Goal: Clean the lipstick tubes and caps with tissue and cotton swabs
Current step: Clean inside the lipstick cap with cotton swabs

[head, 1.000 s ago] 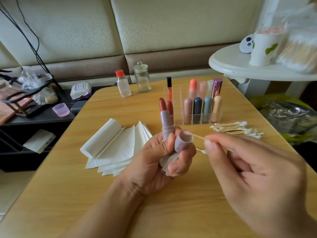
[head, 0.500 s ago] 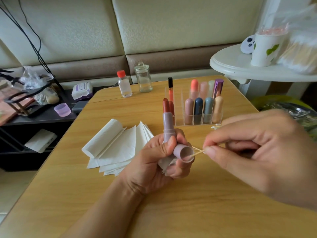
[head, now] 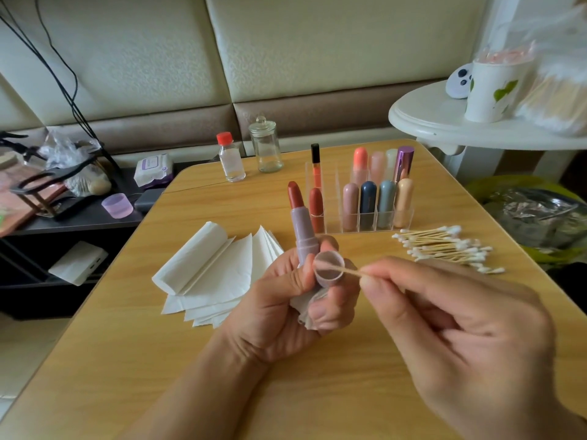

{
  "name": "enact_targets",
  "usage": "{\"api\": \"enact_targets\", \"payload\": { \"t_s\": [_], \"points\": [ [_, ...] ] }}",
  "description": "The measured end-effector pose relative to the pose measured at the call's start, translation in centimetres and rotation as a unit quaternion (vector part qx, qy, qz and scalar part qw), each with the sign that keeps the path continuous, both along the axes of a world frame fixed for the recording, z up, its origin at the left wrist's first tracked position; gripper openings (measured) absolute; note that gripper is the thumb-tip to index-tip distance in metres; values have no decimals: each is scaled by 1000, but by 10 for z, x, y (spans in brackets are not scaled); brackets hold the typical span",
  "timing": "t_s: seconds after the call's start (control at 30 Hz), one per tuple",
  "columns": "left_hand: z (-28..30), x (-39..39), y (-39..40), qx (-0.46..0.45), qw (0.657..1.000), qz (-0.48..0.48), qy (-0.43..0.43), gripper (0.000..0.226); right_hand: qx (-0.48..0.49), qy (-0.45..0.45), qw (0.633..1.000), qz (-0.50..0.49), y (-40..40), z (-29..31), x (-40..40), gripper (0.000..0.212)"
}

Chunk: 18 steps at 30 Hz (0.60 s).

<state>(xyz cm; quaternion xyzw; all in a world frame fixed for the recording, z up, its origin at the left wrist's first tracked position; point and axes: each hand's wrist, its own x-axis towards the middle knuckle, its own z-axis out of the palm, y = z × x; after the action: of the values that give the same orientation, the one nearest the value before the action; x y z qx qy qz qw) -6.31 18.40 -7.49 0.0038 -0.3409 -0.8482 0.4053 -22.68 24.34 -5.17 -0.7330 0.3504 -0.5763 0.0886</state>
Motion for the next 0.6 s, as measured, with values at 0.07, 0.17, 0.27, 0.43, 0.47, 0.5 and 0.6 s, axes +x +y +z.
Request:
{"api": "enact_targets", "payload": {
  "t_s": [0.07,0.17,0.27,0.43,0.47,0.5,0.6],
  "points": [
    [-1,1,1,8,1000,-8,14,13,105,-116,976,153,3,3,6,13],
    [-1,2,-1,-1,1000,13,11,17,189,-231,930,215,-5,8,-3,8],
    [-1,2,-6,-8,997,71,-10,9,160,-89,983,-20,-29,0,-27,10],
    [-8,3,-14,3,986,161,-42,11,159,244,931,-220,-46,-33,-26,5],
    [-9,4,-14,-3,984,174,-48,12,159,265,923,-230,-47,-37,-25,7],
    [-10,4,-14,-9,982,183,-54,14,150,280,918,-238,-48,-41,-25,9],
    [-10,5,-14,-27,975,207,-76,19,123,284,917,-250,-47,-42,-23,11]
  ]
}}
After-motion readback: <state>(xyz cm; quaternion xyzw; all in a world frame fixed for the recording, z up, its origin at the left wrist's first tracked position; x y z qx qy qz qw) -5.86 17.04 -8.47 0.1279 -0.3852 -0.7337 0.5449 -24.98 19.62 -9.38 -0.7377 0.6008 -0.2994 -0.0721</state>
